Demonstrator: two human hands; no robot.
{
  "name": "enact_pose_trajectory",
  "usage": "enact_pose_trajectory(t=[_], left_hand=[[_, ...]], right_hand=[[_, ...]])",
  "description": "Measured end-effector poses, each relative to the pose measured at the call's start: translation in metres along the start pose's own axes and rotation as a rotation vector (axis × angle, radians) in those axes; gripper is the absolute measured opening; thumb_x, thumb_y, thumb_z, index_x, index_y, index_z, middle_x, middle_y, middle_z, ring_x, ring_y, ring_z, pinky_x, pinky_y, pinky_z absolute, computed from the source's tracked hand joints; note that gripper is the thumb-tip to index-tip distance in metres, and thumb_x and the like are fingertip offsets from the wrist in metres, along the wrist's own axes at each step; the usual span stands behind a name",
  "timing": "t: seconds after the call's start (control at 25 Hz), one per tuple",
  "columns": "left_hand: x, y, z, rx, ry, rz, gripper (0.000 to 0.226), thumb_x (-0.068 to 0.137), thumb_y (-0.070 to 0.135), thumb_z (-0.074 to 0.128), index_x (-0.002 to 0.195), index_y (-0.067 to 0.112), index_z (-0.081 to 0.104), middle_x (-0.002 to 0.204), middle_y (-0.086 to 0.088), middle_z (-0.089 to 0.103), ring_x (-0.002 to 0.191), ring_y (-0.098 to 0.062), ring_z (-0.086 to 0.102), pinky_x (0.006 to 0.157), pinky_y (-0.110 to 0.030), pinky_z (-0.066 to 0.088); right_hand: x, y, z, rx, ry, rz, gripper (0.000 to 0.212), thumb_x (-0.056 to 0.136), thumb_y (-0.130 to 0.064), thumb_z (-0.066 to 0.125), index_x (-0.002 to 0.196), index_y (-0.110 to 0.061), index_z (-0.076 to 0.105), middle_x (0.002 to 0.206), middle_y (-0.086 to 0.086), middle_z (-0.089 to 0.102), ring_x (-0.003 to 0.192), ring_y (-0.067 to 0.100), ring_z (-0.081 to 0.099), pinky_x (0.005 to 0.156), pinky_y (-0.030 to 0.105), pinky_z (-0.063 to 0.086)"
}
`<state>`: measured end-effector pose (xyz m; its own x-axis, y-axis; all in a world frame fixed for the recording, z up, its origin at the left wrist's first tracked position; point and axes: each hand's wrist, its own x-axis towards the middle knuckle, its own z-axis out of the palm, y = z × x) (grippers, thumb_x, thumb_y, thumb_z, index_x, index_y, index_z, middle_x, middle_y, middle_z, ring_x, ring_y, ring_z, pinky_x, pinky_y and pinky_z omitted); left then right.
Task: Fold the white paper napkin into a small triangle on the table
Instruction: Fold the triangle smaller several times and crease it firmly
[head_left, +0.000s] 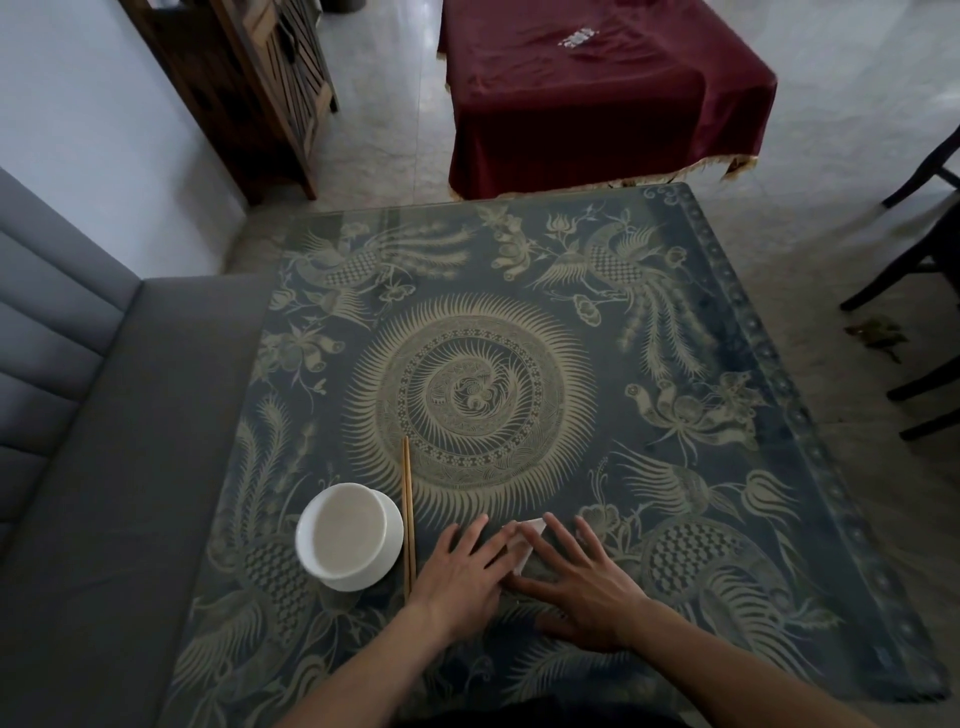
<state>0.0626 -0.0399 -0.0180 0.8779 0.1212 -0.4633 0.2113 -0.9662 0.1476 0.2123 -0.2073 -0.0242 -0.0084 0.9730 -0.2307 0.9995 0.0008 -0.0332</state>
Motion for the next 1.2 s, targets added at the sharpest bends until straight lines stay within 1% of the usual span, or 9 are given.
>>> enact_pose_trajectory(t=[0.16,0.28,0.6,0.72,0.84,0.92,1.04,1.12,1.2], left_hand=[[0.000,0.000,-0.003,0.004,-0.027,-0.012,0.065,0.102,0.033,0.031,0.152,0.039,-0.010,0.163,0.014,-0.013,0.149,-0.028,-0.013,0.118,-0.058,0.000],[0.001,-0.001,-0.004,0.018,-0.043,-0.011,0.062,0.103,0.035,0.031,0.153,0.040,-0.007,0.163,0.014,-0.016,0.149,-0.029,-0.015,0.117,-0.058,-0.004],[0.004,-0.005,-0.001,0.029,-0.077,-0.003,0.060,0.104,0.037,0.030,0.151,0.045,-0.006,0.162,0.013,-0.018,0.148,-0.031,-0.018,0.115,-0.060,-0.008],[0.004,-0.006,-0.001,0.036,-0.084,0.001,0.061,0.104,0.037,0.029,0.150,0.045,-0.010,0.162,0.013,-0.019,0.148,-0.031,-0.018,0.115,-0.060,-0.008],[0.003,-0.006,-0.001,0.054,-0.080,0.005,0.062,0.105,0.038,0.029,0.150,0.045,-0.014,0.162,0.012,-0.021,0.148,-0.032,-0.018,0.114,-0.060,-0.008],[0.002,-0.005,-0.001,0.060,-0.078,0.011,0.063,0.105,0.036,0.029,0.150,0.044,-0.014,0.161,0.012,-0.022,0.148,-0.033,-0.018,0.115,-0.060,-0.008],[-0.002,-0.005,-0.004,0.069,-0.093,0.020,0.062,0.105,0.035,0.030,0.151,0.043,-0.011,0.161,0.009,-0.023,0.147,-0.033,-0.020,0.115,-0.060,-0.010],[-0.007,-0.004,-0.004,0.069,-0.109,0.033,0.062,0.104,0.036,0.032,0.151,0.044,-0.008,0.162,0.006,-0.023,0.147,-0.033,-0.021,0.114,-0.060,-0.011],[-0.014,-0.004,-0.003,0.078,-0.127,0.036,0.064,0.103,0.038,0.034,0.151,0.044,-0.007,0.162,0.005,-0.022,0.147,-0.034,-0.020,0.114,-0.060,-0.013]], right_hand=[[-0.002,-0.001,-0.004,-0.004,-0.058,0.012,0.071,0.082,-0.068,0.049,0.147,-0.044,0.031,0.157,0.014,0.025,0.141,0.043,0.020,0.104,0.057,-0.005],[-0.001,0.001,-0.004,0.007,-0.060,0.026,0.070,0.084,-0.068,0.045,0.148,-0.047,0.025,0.158,0.016,0.020,0.144,0.045,0.011,0.105,0.059,-0.005],[-0.013,0.012,0.002,0.062,-0.076,0.077,0.075,0.085,-0.072,0.040,0.150,-0.050,0.010,0.159,0.016,0.019,0.141,0.046,0.015,0.105,0.061,0.005],[-0.014,0.013,-0.003,0.052,-0.090,0.084,0.073,0.085,-0.071,0.036,0.151,-0.044,0.019,0.159,0.012,0.021,0.143,0.042,0.013,0.106,0.057,0.003],[-0.013,0.012,-0.008,0.100,-0.074,0.175,0.073,0.087,-0.064,0.044,0.149,-0.027,0.033,0.156,0.004,0.033,0.143,0.036,0.024,0.111,0.053,0.001],[-0.013,0.011,-0.007,0.101,-0.098,0.204,0.072,0.087,-0.058,0.051,0.149,-0.024,0.037,0.155,0.002,0.035,0.141,0.034,0.030,0.113,0.059,0.014],[-0.013,0.010,-0.009,0.112,-0.141,0.223,0.071,0.085,-0.057,0.056,0.147,-0.025,0.040,0.153,0.002,0.038,0.139,0.031,0.035,0.104,0.059,0.036],[-0.013,0.012,-0.010,0.120,-0.160,0.224,0.072,0.083,-0.058,0.058,0.147,-0.027,0.041,0.153,0.001,0.039,0.138,0.030,0.037,0.101,0.059,0.038],[-0.013,0.013,-0.009,0.116,-0.151,0.211,0.073,0.086,-0.058,0.053,0.150,-0.028,0.034,0.157,0.000,0.031,0.142,0.032,0.030,0.105,0.062,0.031]])
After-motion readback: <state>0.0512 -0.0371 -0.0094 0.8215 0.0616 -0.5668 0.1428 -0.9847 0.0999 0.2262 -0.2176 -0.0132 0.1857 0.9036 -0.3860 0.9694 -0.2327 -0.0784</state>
